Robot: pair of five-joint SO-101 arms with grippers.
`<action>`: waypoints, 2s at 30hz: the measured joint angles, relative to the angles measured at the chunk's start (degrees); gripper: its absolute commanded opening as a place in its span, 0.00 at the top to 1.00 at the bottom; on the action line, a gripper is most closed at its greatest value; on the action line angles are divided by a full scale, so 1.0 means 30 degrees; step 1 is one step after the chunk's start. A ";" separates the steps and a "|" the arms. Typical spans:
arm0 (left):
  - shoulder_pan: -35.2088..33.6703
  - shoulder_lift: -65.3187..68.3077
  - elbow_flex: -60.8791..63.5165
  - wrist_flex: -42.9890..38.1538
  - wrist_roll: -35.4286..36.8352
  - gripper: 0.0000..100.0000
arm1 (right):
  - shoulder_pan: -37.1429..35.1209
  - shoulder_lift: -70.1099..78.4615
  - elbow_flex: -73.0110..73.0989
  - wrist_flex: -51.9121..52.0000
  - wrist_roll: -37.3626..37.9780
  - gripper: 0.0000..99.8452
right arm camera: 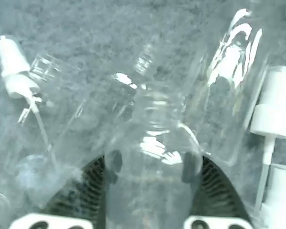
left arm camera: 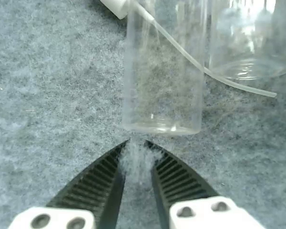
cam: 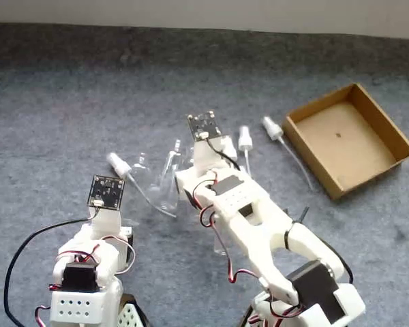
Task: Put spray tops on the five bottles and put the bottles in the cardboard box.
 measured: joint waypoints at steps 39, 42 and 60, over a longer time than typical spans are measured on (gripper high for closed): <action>0.0000 0.0000 0.0000 0.0000 0.0000 0.99 | 1.1458 0.5245 -0.5158 1.1223 1.0491 0.87; 0.0000 0.0000 0.0000 0.0000 0.0000 0.99 | 1.1634 0.6007 -0.5861 1.1282 1.1106 0.79; 0.0000 0.0000 0.0000 0.0000 0.0000 0.99 | 1.1634 0.6095 -0.5978 1.1282 1.2777 0.70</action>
